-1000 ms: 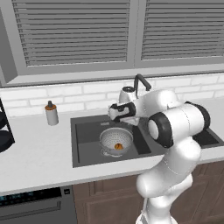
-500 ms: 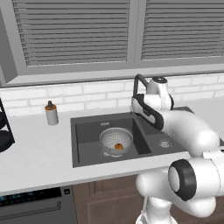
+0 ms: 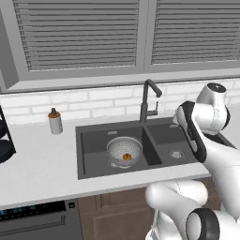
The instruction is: Put the colander in the sink, put the apple, peach in the colander, and turn on the sink faucet and pour water over the colander.
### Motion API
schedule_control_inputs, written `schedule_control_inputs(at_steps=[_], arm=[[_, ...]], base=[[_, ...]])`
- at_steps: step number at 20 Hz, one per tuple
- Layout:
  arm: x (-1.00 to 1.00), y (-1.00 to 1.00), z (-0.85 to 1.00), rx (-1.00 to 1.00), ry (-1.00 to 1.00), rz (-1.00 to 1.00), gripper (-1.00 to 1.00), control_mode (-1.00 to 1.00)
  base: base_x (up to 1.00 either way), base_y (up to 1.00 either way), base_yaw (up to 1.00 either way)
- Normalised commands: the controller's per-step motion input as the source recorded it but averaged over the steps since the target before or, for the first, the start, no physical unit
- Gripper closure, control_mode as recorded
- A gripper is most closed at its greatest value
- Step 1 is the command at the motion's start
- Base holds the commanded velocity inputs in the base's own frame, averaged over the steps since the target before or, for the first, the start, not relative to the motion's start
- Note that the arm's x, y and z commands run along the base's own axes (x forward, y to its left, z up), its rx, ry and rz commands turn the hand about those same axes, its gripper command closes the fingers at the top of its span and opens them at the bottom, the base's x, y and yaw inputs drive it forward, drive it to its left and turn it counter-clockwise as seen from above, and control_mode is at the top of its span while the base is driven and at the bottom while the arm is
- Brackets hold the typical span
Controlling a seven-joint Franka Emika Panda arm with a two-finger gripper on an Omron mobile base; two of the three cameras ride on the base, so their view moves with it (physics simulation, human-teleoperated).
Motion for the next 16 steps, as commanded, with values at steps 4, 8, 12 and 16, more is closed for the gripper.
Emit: schedule_control_inputs(at_steps=[4, 8, 12, 16], arm=[[-0.13, -1.00, 0.00, -0.07, 0.09, 0.00, -1.00, -1.00], [0.00, -1.00, 0.00, -0.08, 0.06, 0.00, -1.00, -1.00], [0.00, -1.00, -0.02, -0.07, 0.01, 0.00, -1.00, -1.00], [0.00, -1.00, 0.00, -0.04, 0.00, 0.00, -1.00, -1.00]], base=[[0.00, 0.00, 0.00], [0.00, 0.00, 0.00], [0.00, 0.00, 0.00], [0.00, 0.00, 0.00]])
